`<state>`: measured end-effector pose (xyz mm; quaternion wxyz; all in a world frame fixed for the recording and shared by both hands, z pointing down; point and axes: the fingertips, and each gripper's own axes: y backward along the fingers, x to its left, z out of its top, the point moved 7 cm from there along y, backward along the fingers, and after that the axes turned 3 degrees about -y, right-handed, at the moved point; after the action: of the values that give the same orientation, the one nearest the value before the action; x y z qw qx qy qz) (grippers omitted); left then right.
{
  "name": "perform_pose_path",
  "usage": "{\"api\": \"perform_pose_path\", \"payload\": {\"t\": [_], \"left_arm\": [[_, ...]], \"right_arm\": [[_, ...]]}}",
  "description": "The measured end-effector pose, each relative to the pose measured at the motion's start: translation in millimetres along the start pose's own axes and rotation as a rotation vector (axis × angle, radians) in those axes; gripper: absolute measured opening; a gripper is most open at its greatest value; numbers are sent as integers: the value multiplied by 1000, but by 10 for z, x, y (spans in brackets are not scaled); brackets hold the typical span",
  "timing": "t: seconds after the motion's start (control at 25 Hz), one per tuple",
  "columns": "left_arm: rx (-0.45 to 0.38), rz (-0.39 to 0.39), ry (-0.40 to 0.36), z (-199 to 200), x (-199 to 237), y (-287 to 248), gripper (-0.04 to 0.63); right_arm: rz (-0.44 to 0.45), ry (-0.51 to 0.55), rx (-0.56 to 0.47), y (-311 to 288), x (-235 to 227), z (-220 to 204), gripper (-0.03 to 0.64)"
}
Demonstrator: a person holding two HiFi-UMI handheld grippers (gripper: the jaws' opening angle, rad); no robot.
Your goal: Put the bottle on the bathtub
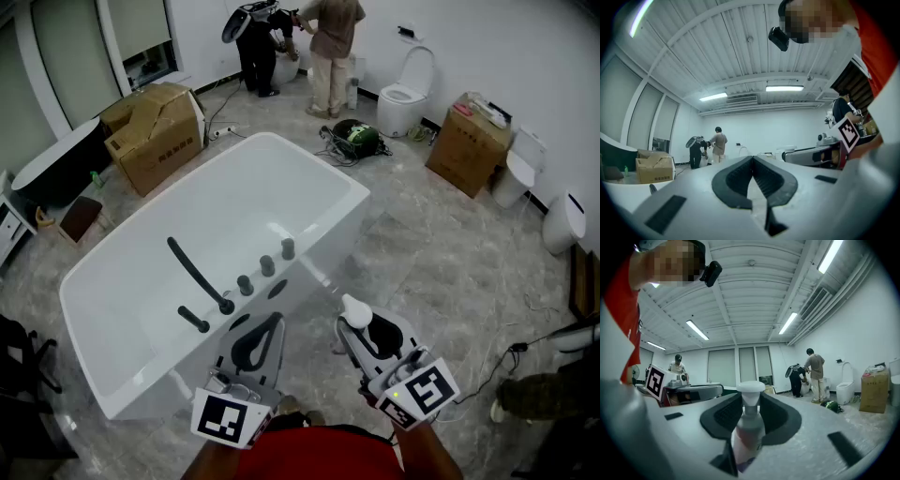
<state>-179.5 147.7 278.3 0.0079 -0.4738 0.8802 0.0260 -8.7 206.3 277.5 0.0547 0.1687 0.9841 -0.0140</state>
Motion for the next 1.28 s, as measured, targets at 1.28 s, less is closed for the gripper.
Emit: {"api": "perform_pose_path", "payload": {"t": [1.28], "left_arm": [[53, 141, 46, -603, 1230, -1121, 11]], "right_arm": [[57, 63, 70, -1844, -1404, -564, 115]]}}
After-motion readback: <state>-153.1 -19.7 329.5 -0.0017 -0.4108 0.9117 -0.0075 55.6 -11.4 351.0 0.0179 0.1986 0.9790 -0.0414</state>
